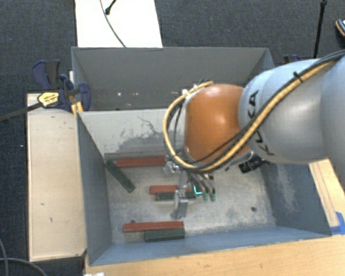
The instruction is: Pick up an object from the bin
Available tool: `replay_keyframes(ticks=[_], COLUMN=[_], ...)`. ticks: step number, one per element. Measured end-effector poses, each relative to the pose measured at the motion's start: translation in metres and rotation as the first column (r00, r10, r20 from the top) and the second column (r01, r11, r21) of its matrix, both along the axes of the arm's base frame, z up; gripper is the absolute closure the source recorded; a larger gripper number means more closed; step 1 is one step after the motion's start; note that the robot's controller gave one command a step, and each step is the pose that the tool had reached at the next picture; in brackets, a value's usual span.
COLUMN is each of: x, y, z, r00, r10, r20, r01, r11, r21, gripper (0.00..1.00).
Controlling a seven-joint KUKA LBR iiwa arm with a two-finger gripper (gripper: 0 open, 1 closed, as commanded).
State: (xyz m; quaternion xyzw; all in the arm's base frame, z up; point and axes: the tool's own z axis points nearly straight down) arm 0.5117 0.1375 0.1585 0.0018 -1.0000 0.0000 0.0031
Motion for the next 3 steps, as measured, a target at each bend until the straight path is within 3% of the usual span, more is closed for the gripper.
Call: replay_keyframes(ticks=[1,2,3], x=[0.057,0.057,0.040], y=[-0.025,-0.023,-0.028], z=[-0.091,-0.087,0.079], r00=[0.999,0.999,0.998], r10=[0.047,0.044,0.067], r20=[0.008,0.010,0.016], r01=[-0.047,-0.044,-0.067], r11=[0.999,0.999,0.998], r21=[0.000,0.002,0.001], gripper=[0.00,1.00,1.00])
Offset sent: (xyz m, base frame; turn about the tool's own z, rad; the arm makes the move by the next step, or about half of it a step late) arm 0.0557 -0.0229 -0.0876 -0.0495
